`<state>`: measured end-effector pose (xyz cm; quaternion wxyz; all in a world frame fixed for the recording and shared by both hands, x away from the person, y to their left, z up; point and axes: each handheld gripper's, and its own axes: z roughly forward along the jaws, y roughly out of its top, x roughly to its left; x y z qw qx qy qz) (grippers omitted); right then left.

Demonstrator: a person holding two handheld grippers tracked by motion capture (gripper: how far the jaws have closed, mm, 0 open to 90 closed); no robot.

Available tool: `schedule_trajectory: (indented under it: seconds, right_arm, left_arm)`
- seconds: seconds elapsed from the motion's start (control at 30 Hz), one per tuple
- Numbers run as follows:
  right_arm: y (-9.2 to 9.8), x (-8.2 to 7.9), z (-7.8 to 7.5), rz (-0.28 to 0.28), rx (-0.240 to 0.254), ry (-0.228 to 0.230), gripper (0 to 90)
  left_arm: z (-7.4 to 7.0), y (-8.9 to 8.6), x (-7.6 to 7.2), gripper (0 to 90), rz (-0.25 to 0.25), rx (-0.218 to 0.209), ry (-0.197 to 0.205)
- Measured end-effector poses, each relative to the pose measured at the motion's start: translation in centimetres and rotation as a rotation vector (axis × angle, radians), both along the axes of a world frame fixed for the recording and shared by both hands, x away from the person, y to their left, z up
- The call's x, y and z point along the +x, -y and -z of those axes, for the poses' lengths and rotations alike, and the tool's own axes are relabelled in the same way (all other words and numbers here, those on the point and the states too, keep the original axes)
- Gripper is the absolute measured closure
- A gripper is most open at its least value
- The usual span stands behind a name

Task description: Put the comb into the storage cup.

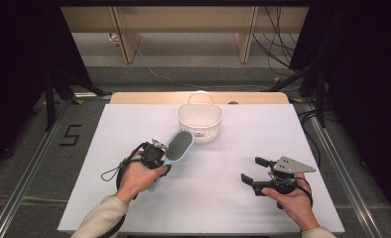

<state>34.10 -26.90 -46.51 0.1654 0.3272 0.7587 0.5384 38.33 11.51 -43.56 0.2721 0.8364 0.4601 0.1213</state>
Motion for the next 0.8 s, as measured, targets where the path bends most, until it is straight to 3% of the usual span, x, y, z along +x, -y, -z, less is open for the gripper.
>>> schedule_trajectory:
  seconds: [0.8]
  right_arm:
    - [-0.02,0.02,0.03,-0.002,-0.002,0.000,15.9]
  left_arm:
    - [-0.55,-0.27,-0.04,69.9,-0.015,-0.033,0.064]
